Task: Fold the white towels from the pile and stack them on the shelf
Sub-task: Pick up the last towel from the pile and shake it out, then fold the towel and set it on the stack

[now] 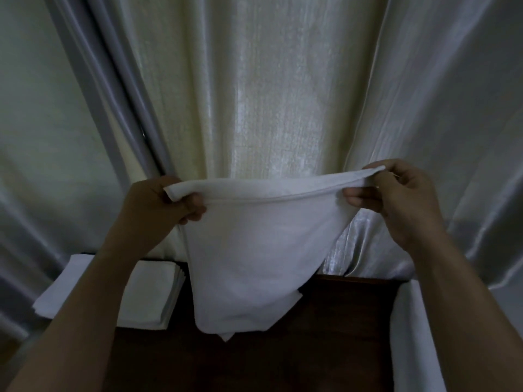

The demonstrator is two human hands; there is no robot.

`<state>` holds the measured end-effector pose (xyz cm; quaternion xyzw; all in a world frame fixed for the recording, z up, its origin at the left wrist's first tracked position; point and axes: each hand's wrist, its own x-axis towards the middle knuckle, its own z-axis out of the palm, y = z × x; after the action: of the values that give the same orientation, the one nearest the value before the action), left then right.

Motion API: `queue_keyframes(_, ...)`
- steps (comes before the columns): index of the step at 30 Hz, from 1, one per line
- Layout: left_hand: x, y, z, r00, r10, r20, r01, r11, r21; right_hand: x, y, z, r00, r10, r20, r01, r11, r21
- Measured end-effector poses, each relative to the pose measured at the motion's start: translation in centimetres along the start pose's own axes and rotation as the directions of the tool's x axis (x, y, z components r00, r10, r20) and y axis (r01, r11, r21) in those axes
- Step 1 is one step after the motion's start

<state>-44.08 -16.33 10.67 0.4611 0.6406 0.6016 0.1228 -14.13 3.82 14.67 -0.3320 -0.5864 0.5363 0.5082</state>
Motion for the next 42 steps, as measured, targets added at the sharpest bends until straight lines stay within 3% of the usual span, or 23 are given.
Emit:
queue_keyframes(6, -0.5, 0.3, -0.1, 0.996, -0.065, -0.052, 0.069, 0.995, 0.078, -0.8, 0.3, -0.3, 0.998, 0.008, 0.062, -0.006, 0.999, -0.046)
queue_keyframes(8, -0.3, 0.6, -0.1, 0.994, -0.053, -0.094, 0.073, 0.973, 0.219, -0.9, 0.1, -0.4, 0.998, 0.002, 0.067, 0.004, 0.996, -0.088)
queue_keyframes(12, 1.6, 2.4, 0.2, 0.975, 0.192, -0.11, -0.073, 0.747, 0.661, 0.5, -0.7, 0.1, 0.999, -0.007, 0.035, 0.012, 0.991, -0.134)
queue_keyframes(14, 3.3, 3.1, 0.1, 0.944, 0.322, -0.072, -0.161, 0.641, 0.751, 1.7, -1.5, 0.5, 0.998, -0.051, 0.021, 0.053, 0.99, -0.129)
queue_keyframes(16, 5.2, 3.5, -0.3, 0.92, 0.385, -0.068, -0.194, 0.6, 0.776, 3.0, -2.5, 0.6, 0.995, -0.1, 0.017, 0.102, 0.987, -0.125)
queue_keyframes(19, 7.0, 4.2, -0.4, 0.925, 0.369, -0.09, -0.236, 0.743, 0.626, 5.0, -3.9, 0.7, 0.987, -0.161, 0.017, 0.162, 0.98, -0.113)
queue_keyframes(22, 7.9, 5.0, 0.0, 0.962, 0.245, -0.124, -0.192, 0.922, 0.336, 6.2, -5.1, 0.8, 0.976, -0.218, -0.008, 0.217, 0.973, -0.08)
queue_keyframes(27, 8.7, 6.9, 0.7, 0.966, 0.204, -0.157, -0.203, 0.979, 0.023, 7.3, -7.3, 1.0, 0.941, -0.337, -0.032, 0.337, 0.941, 0.02)
queue_keyframes(30, 9.0, 9.1, 1.1, 0.938, 0.301, -0.173, -0.308, 0.951, -0.015, 7.7, -9.0, 0.8, 0.917, -0.394, -0.058, 0.397, 0.916, 0.054)
queue_keyframes(33, 8.7, 11.0, 1.5, 0.929, 0.356, -0.102, -0.356, 0.934, 0.015, 7.8, -10.6, 0.1, 0.917, -0.392, -0.077, 0.397, 0.915, 0.076)
queue_keyframes(42, 1.2, 11.2, 1.7, 0.974, 0.221, -0.043, -0.217, 0.973, 0.082, 1.0, -9.3, -4.5, 0.971, -0.238, 0.014, 0.238, 0.971, 0.02)
